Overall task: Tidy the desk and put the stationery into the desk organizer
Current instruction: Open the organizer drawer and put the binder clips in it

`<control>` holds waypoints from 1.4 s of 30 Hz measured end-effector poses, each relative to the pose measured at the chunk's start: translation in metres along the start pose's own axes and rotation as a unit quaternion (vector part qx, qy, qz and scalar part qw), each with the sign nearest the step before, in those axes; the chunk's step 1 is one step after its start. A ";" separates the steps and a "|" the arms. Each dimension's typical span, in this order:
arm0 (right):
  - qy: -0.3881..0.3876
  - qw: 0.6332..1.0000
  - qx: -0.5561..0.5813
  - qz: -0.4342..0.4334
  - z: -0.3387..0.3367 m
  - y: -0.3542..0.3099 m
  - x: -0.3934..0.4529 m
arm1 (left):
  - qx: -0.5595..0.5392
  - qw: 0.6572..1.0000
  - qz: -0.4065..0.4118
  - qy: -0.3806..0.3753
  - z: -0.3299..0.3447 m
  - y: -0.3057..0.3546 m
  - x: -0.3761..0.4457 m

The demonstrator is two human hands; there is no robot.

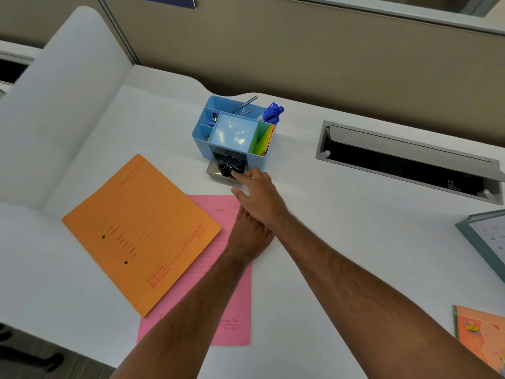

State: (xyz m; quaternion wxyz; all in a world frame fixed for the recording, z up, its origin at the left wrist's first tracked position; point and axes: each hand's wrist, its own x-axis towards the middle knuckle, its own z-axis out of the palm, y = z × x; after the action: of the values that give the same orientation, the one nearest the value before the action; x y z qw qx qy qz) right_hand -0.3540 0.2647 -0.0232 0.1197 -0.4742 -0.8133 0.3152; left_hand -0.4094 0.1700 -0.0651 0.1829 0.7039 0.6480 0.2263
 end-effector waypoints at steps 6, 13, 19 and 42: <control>-0.008 0.998 -0.066 0.010 -0.002 -0.005 0.006 | 0.102 0.995 0.023 0.001 -0.010 -0.013 -0.009; 0.018 1.000 -0.016 0.005 -0.015 -0.007 0.008 | -0.159 0.949 -0.239 0.131 -0.043 -0.014 0.005; 0.064 0.997 -0.017 -0.034 -0.036 -0.009 0.011 | -0.507 0.715 -0.431 0.215 -0.069 -0.013 0.033; -0.053 0.967 -0.226 -0.106 -0.068 -0.014 0.074 | -0.643 0.577 -0.450 0.224 -0.077 -0.015 0.068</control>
State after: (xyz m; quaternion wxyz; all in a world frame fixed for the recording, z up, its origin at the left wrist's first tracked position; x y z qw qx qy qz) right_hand -0.3690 0.3500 0.0301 -0.0013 -0.3825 -0.9143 0.1337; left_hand -0.4604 0.2365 -0.0040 0.5154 -0.0538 0.5864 0.6225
